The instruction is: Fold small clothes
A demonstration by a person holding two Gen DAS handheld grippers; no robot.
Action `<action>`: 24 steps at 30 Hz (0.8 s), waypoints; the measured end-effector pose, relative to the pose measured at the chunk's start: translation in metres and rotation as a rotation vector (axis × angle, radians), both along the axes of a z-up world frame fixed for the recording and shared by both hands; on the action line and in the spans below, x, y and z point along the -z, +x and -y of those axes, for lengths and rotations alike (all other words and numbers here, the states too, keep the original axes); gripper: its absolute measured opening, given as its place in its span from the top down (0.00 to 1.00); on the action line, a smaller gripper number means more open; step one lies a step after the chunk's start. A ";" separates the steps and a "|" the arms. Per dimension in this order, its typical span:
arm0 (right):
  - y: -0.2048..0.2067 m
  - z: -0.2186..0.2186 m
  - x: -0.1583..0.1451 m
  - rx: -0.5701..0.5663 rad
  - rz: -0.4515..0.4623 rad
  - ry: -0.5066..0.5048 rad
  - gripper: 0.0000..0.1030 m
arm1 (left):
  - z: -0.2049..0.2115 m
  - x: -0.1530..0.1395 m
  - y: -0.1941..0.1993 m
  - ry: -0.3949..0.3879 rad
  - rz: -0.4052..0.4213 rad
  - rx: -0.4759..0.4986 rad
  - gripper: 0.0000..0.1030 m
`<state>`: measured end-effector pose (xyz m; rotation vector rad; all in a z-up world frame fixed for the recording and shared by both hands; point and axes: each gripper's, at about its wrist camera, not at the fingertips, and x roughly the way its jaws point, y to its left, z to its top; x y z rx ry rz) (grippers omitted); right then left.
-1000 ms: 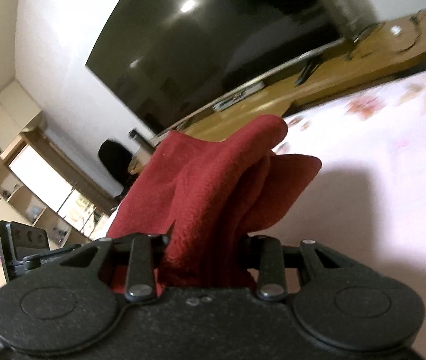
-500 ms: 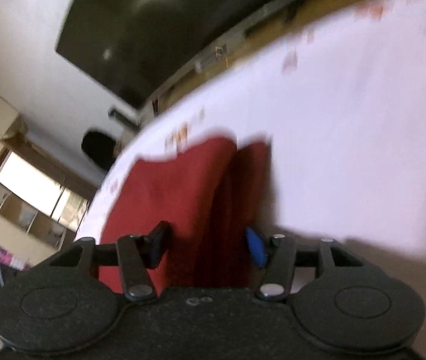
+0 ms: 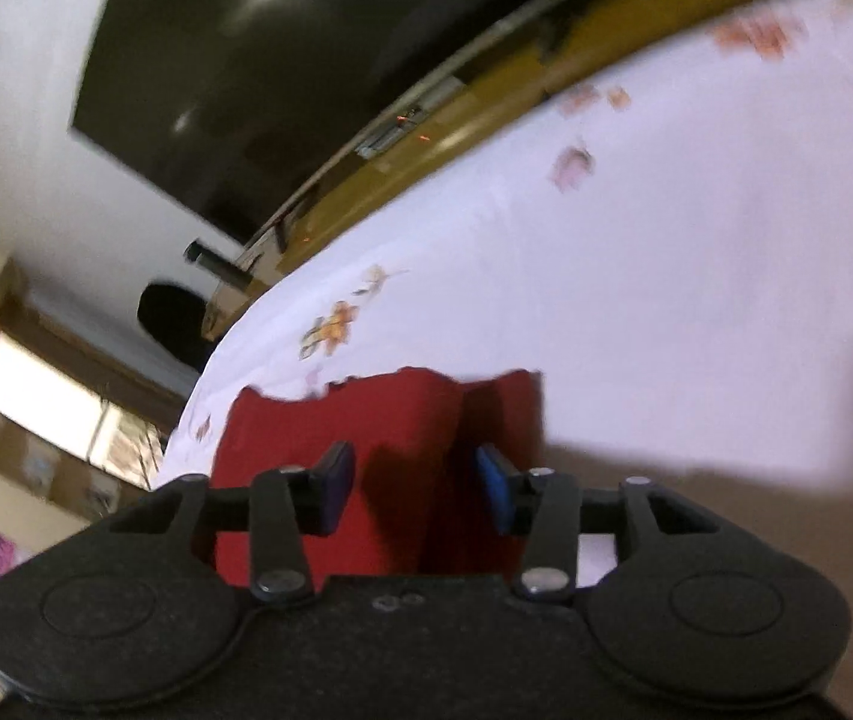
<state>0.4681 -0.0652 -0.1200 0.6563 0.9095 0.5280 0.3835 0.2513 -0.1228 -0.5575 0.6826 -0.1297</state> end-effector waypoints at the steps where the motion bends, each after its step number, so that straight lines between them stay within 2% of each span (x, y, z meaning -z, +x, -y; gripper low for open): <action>1: 0.000 0.000 0.005 -0.006 -0.002 0.035 0.78 | 0.003 0.003 0.002 -0.004 -0.011 0.001 0.35; 2: -0.002 -0.001 0.004 -0.013 0.021 0.049 0.91 | 0.009 0.000 0.000 0.008 -0.009 0.002 0.35; 5: -0.033 -0.001 -0.021 0.036 0.222 -0.058 0.92 | 0.025 -0.011 0.002 0.106 0.013 0.030 0.35; 7: -0.047 -0.001 -0.029 0.057 0.284 -0.100 0.92 | 0.034 -0.007 0.012 0.159 -0.038 0.028 0.35; 9: -0.035 -0.009 -0.013 0.049 0.216 -0.195 0.92 | 0.033 0.003 0.018 0.104 -0.068 0.018 0.31; 11: -0.025 -0.017 0.006 0.013 0.158 -0.266 0.91 | 0.029 0.006 0.016 0.073 -0.062 0.017 0.31; 13: -0.025 -0.016 0.003 0.000 0.164 -0.267 0.89 | 0.025 0.004 0.012 0.062 -0.056 0.025 0.30; 14: -0.025 -0.015 0.000 -0.004 0.157 -0.265 0.82 | 0.023 -0.002 0.005 0.073 -0.049 0.013 0.30; 15: -0.028 -0.013 -0.007 0.006 0.166 -0.279 0.76 | 0.021 -0.010 -0.004 0.091 -0.028 -0.002 0.30; 17: -0.043 -0.006 -0.032 0.043 0.249 -0.300 0.76 | 0.020 -0.030 -0.029 0.129 0.049 -0.008 0.30; 20: -0.076 -0.001 -0.059 0.032 0.348 -0.277 0.77 | 0.025 -0.041 -0.049 0.111 0.102 0.010 0.31; 22: -0.094 -0.010 -0.061 -0.023 0.369 -0.294 0.79 | 0.044 -0.040 -0.057 0.174 0.134 0.069 0.31; 24: -0.105 -0.023 -0.055 -0.086 0.371 -0.339 0.80 | 0.066 -0.030 -0.054 0.294 0.073 0.117 0.31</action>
